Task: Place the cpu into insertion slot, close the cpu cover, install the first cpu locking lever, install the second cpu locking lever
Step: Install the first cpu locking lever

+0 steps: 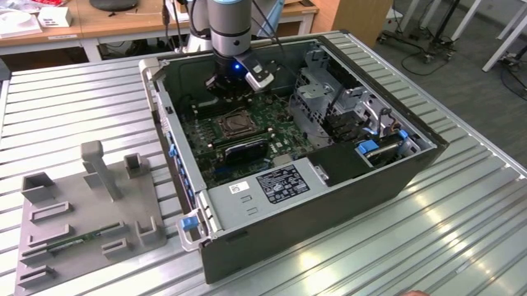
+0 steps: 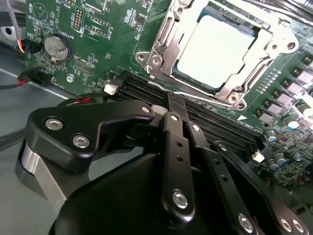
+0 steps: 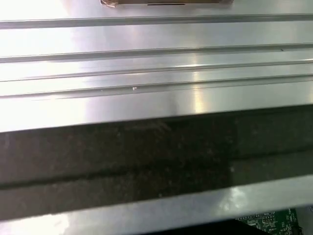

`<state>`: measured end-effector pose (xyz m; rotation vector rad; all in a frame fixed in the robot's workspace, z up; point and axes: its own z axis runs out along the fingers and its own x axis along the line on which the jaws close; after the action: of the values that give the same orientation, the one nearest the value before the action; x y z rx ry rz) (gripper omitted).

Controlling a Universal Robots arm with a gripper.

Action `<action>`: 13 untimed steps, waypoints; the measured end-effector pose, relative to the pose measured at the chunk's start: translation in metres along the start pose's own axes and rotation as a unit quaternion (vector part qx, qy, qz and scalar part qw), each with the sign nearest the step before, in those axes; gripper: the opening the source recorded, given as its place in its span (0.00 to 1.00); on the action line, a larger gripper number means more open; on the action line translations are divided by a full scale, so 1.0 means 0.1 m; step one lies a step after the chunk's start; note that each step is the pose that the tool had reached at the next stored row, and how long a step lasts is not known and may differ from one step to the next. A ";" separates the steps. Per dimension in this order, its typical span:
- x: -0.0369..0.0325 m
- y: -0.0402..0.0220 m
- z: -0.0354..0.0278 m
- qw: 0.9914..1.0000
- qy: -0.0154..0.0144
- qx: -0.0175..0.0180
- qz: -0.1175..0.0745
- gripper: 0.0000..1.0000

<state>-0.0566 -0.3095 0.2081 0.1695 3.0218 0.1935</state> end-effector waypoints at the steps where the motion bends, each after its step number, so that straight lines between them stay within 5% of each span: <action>1: 0.005 -0.001 -0.001 1.000 0.000 0.000 0.000 0.11; 13: 0.057 -0.015 0.028 1.000 -0.001 0.000 0.000 0.11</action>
<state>-0.0621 -0.3099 0.2046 0.1694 3.0198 0.1936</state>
